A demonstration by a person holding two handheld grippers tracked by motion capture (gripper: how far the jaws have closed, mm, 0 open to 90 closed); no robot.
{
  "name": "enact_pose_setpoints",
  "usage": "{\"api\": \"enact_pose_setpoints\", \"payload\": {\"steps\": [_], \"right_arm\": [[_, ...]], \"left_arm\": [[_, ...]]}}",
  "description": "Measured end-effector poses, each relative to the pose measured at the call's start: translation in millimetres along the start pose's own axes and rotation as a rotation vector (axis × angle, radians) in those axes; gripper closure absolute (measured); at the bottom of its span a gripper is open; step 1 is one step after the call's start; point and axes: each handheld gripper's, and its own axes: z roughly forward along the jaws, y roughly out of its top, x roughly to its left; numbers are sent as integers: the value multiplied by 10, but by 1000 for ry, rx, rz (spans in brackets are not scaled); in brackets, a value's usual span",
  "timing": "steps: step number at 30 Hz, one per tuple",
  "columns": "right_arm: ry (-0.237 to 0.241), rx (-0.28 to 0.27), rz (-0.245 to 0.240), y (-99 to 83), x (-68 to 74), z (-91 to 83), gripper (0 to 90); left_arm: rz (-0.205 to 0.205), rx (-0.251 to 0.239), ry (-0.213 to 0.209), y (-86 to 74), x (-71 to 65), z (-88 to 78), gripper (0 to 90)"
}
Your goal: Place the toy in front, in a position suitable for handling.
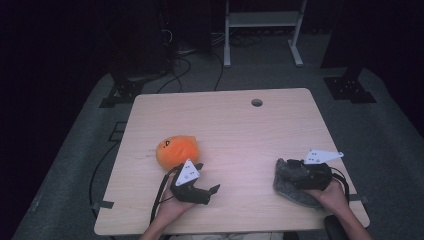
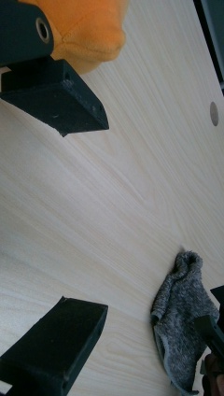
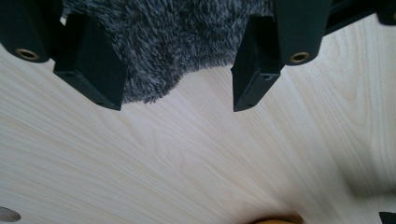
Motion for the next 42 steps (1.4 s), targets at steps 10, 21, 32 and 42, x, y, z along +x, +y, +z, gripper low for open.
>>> {"api": "enact_pose_setpoints", "payload": {"steps": [10,21,32,42], "right_arm": [[3,2,-3,1,0,10,338],[-4,4,-5,2,6,16,335],[-4,10,-4,2,3,27,334],[-2,13,-1,3,2,37,332]], "left_arm": [[-6,-27,19,44,34,-45,100],[-40,-85,54,172,172,-120,100],[-55,-109,154,237,454,-219,100],[-59,-120,203,265,592,-266,100]]}}
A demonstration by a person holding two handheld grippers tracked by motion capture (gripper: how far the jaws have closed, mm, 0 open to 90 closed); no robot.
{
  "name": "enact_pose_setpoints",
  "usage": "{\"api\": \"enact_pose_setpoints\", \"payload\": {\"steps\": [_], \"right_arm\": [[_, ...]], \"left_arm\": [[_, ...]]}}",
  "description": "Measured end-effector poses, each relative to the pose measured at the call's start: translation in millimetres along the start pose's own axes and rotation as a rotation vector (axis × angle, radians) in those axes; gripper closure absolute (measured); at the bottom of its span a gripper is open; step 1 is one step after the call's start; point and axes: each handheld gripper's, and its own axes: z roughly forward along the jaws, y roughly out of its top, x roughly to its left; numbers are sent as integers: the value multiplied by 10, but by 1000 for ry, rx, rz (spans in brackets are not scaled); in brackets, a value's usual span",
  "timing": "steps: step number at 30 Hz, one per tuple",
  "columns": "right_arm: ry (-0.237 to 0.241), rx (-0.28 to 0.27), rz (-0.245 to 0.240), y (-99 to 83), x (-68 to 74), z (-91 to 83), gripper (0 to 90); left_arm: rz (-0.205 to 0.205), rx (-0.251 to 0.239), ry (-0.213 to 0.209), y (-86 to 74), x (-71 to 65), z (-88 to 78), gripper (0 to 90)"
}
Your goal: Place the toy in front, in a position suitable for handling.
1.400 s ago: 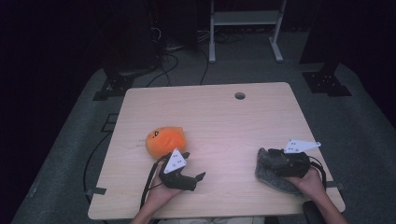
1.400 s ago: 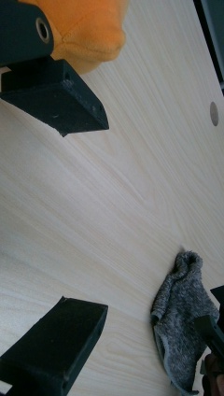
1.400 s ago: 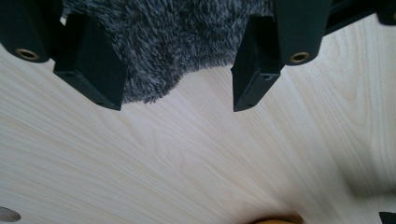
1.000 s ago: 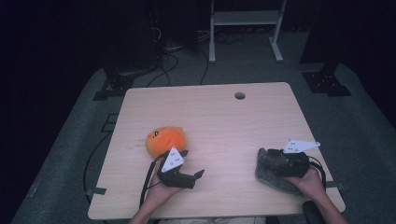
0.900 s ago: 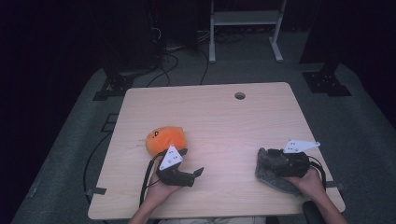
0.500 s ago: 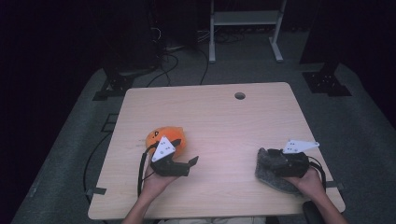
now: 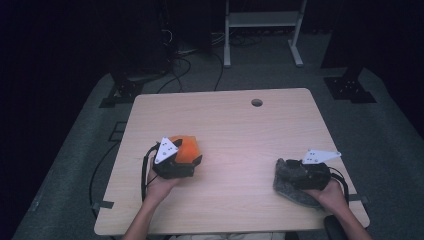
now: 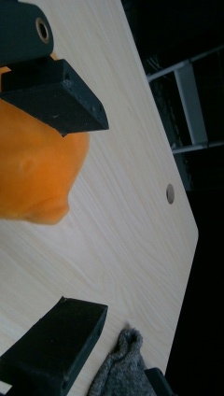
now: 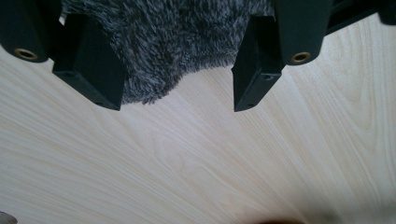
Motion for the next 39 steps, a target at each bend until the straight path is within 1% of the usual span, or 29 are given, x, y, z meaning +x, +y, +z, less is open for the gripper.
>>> {"api": "enact_pose_setpoints", "payload": {"steps": [4,7,9,11,16,19,20,22,23,25,26,27,28,29,31,32,33,34,35,36,37,38,39], "right_arm": [[1,-2,1,0,-1,0,332],[2,0,2,0,-4,4,332],[2,-1,2,0,-3,4,332],[2,-1,1,0,-2,4,331],[3,0,1,1,-8,9,332],[3,0,2,2,-6,9,332],[2,-1,1,2,-3,8,331],[3,-1,1,3,2,8,331],[3,-1,1,3,2,8,331],[4,-3,0,3,5,7,332],[5,-1,0,3,6,8,331],[5,-1,0,3,6,8,331],[6,-3,-1,3,6,7,331],[7,-3,-3,2,4,5,332],[7,-4,-3,2,4,3,332],[9,-2,-1,2,3,6,332],[9,-2,-1,2,3,6,332],[10,0,-1,3,5,10,332],[10,0,-1,3,5,10,332],[11,-1,-3,3,9,10,332],[11,-1,-3,3,9,10,332],[12,-3,-4,4,10,6,332],[12,-3,-4,4,10,6,332]], "left_arm": [[-3,-4,12,1,47,-6,100],[-10,-2,33,-3,107,-18,100],[-17,-5,36,-8,120,-21,100],[-25,-2,49,-18,163,-32,100],[-24,3,70,-33,214,-39,100],[-29,14,86,-53,255,-37,100],[-30,27,104,-71,277,-31,100],[-36,40,120,-91,300,-27,100],[-36,40,120,-91,300,-27,100],[-39,50,143,-108,324,-23,100],[-49,54,157,-121,354,-27,100],[-49,54,157,-121,354,-27,100],[-57,55,173,-130,383,-38,100],[-65,55,176,-135,397,-43,100],[-69,56,178,-142,411,-46,100],[-81,65,175,-161,429,-40,100],[-81,65,175,-161,429,-40,99],[-89,82,169,-182,442,-25,99],[-89,82,169,-182,442,-25,99],[-105,92,159,-205,454,-4,99],[-105,92,159,-205,454,-4,99],[-121,95,154,-228,461,9,99],[-121,95,154,-228,461,9,99]]}}
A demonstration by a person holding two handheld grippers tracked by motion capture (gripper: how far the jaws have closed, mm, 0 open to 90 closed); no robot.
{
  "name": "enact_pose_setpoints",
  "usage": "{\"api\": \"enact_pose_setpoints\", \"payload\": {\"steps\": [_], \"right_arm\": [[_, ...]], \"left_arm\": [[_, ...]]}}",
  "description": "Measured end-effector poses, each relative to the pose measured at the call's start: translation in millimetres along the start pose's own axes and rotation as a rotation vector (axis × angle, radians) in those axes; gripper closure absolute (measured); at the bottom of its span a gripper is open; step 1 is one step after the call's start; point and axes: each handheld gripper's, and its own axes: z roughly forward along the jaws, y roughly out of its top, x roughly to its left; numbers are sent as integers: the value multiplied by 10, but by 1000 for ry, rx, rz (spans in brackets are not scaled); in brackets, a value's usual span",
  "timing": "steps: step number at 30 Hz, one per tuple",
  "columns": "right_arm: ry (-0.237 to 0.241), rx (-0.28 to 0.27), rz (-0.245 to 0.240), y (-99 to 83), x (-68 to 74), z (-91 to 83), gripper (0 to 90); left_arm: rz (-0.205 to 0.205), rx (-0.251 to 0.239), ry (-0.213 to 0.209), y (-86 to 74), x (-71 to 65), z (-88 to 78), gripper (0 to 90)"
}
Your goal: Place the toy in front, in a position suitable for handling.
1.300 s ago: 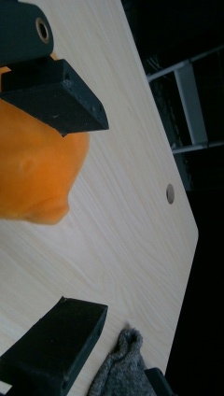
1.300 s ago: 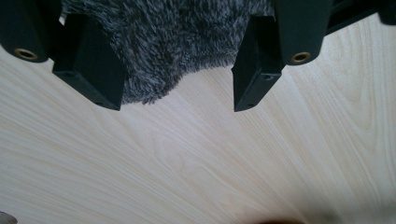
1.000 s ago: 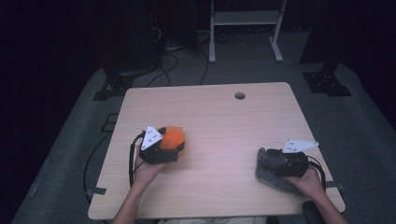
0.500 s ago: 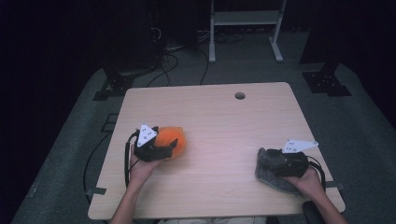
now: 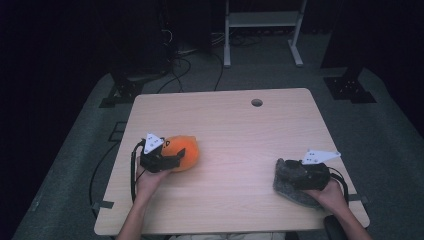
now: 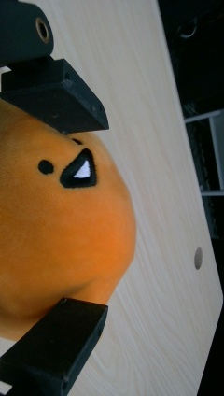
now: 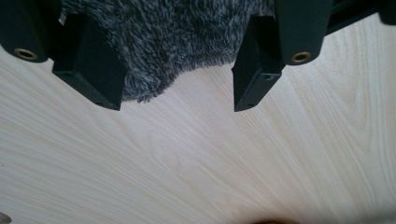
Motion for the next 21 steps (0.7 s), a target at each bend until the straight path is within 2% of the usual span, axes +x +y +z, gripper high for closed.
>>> {"api": "enact_pose_setpoints", "payload": {"steps": [6,8,9,13,15,21], "right_arm": [[2,0,-4,0,1,-2,332],[2,-2,-4,1,1,-3,331],[2,-1,-3,1,2,-2,332],[3,-2,-7,2,5,-3,332],[2,-4,-5,2,8,-8,332],[2,-5,-7,2,10,-12,332]], "left_arm": [[-17,28,-8,-50,25,24,104],[-8,26,-7,-70,15,22,150],[18,42,-5,-86,-4,27,181],[38,66,-12,-85,-18,23,265],[42,80,-23,-90,-16,18,346],[52,80,-12,-82,-25,1,450]]}}
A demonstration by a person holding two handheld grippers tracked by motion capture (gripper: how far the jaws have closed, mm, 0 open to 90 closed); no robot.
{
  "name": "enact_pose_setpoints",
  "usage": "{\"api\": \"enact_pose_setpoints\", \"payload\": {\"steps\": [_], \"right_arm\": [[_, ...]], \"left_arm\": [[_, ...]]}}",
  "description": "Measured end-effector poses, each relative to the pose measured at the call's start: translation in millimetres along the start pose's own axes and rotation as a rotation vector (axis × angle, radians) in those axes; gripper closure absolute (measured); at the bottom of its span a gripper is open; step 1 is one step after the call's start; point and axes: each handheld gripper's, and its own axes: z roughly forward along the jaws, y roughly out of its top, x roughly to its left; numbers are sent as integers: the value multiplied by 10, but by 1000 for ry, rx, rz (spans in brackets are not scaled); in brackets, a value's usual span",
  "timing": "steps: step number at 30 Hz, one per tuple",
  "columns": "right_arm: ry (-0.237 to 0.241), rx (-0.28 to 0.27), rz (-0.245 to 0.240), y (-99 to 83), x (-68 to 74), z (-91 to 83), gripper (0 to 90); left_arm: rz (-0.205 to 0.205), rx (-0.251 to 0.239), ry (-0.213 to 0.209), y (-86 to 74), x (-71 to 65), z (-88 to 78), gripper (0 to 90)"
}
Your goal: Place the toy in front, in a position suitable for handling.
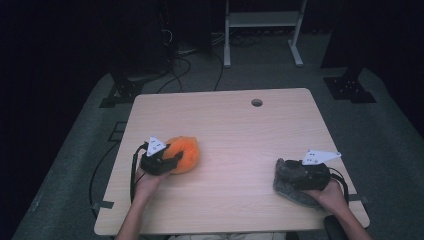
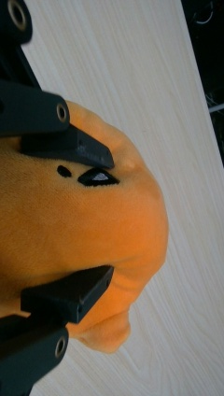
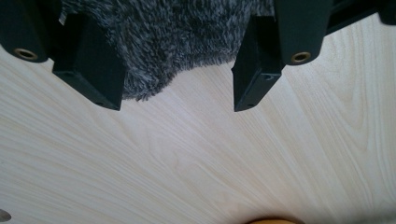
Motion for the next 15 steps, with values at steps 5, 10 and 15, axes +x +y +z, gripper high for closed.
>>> {"api": "enact_pose_setpoints", "payload": {"steps": [5,10,15], "right_arm": [[2,0,2,0,-6,3,332],[3,-3,4,0,-8,-4,332],[2,-2,3,-1,-7,-4,332]], "left_arm": [[-1,-18,9,14,-17,-14,496],[-21,-45,8,54,-38,-37,516],[-37,-63,-6,88,-64,-64,522]]}}
